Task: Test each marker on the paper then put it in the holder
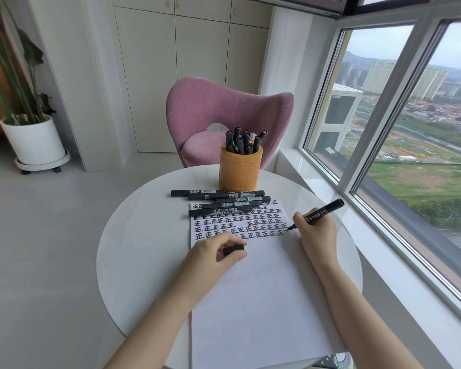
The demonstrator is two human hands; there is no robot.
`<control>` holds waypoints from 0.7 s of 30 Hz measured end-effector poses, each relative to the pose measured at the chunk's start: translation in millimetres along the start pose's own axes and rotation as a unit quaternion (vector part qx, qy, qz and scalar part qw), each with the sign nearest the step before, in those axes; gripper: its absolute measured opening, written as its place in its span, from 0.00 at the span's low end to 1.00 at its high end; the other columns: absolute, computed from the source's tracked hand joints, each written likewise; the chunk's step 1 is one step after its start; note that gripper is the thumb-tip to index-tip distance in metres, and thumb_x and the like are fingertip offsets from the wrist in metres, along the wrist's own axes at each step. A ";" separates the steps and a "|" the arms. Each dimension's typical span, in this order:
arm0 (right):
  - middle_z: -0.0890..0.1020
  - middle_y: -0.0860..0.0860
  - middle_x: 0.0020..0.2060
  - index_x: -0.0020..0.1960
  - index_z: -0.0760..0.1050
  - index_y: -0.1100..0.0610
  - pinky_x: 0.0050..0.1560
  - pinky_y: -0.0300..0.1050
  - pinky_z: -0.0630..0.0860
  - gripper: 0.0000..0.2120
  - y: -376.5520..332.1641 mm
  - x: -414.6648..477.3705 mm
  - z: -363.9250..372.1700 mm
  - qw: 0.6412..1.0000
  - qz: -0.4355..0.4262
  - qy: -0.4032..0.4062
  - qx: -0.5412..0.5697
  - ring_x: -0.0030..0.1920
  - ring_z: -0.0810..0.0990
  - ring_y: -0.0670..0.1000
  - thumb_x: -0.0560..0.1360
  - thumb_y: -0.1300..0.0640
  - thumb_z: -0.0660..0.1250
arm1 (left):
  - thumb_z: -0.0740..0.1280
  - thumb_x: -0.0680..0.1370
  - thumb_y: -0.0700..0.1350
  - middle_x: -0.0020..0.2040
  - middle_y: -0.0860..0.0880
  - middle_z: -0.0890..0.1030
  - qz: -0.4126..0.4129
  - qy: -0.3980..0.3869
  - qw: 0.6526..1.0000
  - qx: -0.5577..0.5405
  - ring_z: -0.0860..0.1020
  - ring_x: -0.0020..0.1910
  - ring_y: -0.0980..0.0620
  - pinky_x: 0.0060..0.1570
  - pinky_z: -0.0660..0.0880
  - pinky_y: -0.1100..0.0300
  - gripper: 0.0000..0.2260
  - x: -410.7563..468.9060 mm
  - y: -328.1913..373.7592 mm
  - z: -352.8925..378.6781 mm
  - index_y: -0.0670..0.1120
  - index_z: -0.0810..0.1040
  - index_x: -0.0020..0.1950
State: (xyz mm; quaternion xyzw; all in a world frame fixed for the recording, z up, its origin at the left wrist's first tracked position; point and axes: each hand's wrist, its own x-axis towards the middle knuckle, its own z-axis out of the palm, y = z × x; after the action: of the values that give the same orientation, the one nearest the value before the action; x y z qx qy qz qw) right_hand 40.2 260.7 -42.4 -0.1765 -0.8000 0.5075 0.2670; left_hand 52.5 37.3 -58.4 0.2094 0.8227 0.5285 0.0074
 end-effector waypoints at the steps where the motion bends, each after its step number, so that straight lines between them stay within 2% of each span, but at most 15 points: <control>1: 0.64 0.56 0.30 0.34 0.64 0.59 0.34 0.46 0.56 0.12 0.1 0.2 -0.1 1.000 0.003 0.000 0.002 0.33 0.61 0.51 0.73 0.62 0.65 | 0.71 0.73 0.48 0.43 0.60 0.83 0.000 0.000 1.000 -0.001 0.74 0.33 0.60 0.41 0.72 0.67 0.05 0.0 -0.2 0.0 0.57 0.80 0.47; 9: 0.64 0.53 0.29 0.34 0.65 0.60 0.32 0.45 0.58 0.11 0.2 0.7 -0.3 1.000 0.016 -0.008 0.016 0.31 0.61 0.51 0.72 0.62 0.65 | 0.71 0.73 0.48 0.42 0.62 0.82 0.000 -0.002 1.000 -0.002 0.77 0.37 0.57 0.42 0.72 0.67 0.05 1.2 -1.4 0.5 0.57 0.80 0.47; 15: 0.64 0.55 0.31 0.36 0.66 0.59 0.32 0.46 0.57 0.09 -1.2 -0.6 -0.8 1.000 0.014 -0.010 0.006 0.33 0.61 0.51 0.71 0.64 0.64 | 0.71 0.73 0.48 0.42 0.64 0.81 0.001 -0.001 1.000 -0.001 0.74 0.34 0.61 0.40 0.70 0.70 0.05 0.4 -1.0 0.7 0.58 0.80 0.47; 21: 0.65 0.55 0.31 0.36 0.66 0.59 0.32 0.46 0.57 0.07 -1.1 -0.3 -1.0 1.000 0.019 -0.009 0.006 0.33 0.62 0.51 0.70 0.64 0.64 | 0.71 0.73 0.48 0.42 0.63 0.82 -0.003 -0.002 1.000 -0.009 0.78 0.37 0.54 0.43 0.73 0.65 0.05 1.2 -1.4 0.9 0.57 0.80 0.47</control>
State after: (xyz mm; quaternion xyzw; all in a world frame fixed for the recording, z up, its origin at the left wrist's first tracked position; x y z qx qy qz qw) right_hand 41.0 260.8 -41.2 -0.1851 -0.7959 0.5188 0.2513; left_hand 51.2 38.0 -59.8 0.2077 0.8185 0.5355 0.0126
